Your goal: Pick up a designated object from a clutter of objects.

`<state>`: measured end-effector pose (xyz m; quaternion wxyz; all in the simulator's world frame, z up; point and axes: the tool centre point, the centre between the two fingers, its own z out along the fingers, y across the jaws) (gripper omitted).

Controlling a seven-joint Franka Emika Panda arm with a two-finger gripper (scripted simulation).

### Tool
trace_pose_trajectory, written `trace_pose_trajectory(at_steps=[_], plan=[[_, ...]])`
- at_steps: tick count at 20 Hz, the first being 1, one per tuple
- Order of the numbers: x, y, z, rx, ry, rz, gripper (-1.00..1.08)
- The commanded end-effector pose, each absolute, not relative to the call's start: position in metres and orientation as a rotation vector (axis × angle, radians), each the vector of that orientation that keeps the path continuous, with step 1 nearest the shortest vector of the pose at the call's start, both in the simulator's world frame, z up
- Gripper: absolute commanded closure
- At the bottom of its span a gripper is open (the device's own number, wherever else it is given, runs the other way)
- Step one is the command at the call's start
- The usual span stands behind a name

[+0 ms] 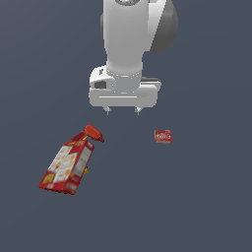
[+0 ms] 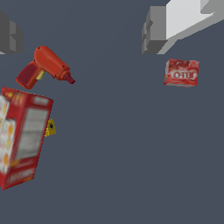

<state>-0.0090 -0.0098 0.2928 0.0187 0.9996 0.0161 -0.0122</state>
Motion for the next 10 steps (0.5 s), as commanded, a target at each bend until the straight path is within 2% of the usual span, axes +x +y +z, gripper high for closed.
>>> trace_pose_trajectory(at_steps=[1, 10], plan=[[-0.008, -0.003, 0.284, 3.098, 0.125, -0.039, -0.92], [-0.008, 0.039, 0.234, 3.031, 0.570, -0.041, -0.92]])
